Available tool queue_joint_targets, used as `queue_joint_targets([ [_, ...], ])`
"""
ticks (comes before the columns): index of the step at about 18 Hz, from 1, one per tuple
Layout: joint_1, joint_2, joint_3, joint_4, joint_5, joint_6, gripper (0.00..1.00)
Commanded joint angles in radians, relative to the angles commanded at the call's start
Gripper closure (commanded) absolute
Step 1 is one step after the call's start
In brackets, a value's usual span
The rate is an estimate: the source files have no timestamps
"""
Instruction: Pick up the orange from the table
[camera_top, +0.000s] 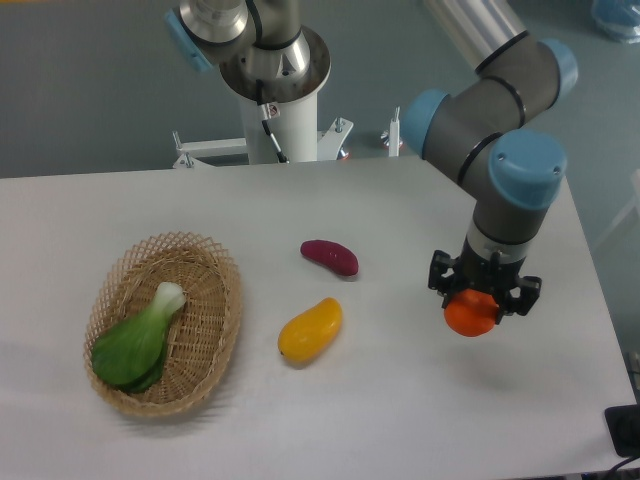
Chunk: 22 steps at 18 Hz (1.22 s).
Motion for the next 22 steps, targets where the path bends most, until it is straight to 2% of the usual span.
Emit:
queue_joint_targets([
  [5,0.0,-0.006,0.011,-0.003,0.035,0.072,0.33],
  [7,-0.003,-0.011,0.028,-0.037,0.057,0.086,0.34],
  [10,-0.006,-0.014,0.032,-0.041,0.071,0.129,0.34],
  [22,-0.009,-0.014,0.031,-0.04,0.072,0.129,0.34],
])
